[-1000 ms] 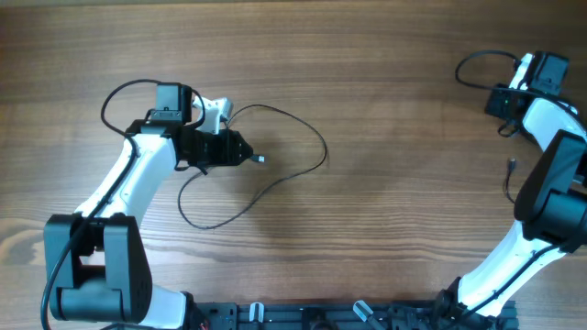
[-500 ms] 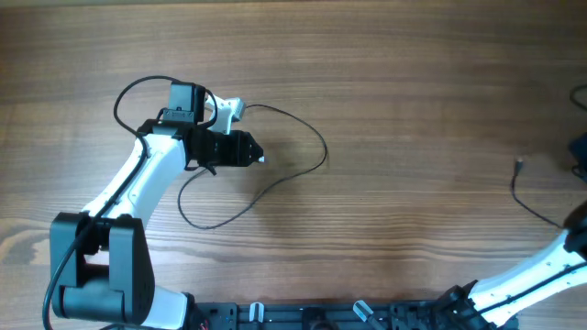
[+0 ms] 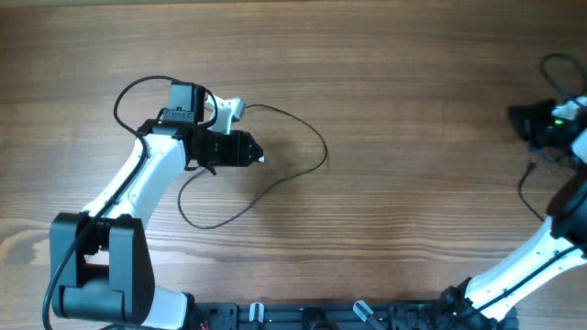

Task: Untangle cables

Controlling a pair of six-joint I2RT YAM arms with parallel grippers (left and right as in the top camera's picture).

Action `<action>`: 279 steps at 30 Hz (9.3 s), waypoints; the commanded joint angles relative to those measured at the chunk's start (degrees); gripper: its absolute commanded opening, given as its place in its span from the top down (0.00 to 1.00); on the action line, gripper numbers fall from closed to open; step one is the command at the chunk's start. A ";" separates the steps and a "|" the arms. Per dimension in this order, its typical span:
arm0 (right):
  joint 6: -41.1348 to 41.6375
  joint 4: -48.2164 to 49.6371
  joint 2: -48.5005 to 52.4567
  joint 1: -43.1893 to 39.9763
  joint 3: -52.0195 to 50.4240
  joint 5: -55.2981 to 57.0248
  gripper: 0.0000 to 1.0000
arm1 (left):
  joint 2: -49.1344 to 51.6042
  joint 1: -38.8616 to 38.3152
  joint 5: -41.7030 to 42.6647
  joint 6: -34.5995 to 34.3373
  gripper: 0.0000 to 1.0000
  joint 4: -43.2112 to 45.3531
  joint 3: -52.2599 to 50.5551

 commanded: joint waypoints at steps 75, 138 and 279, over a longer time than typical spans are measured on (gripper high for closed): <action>35.26 0.48 -30.64 83.38 -23.15 22.99 0.00 | -30.97 10.97 -14.25 -18.29 0.74 -19.87 6.60; 14.36 1.40 -25.11 -20.22 -10.10 20.26 0.25 | -28.52 10.29 -29.70 -17.86 0.75 -20.22 6.60; -42.36 -33.99 -112.89 31.50 -19.21 2.67 0.00 | -64.78 10.29 -28.74 -11.80 0.77 -32.72 6.60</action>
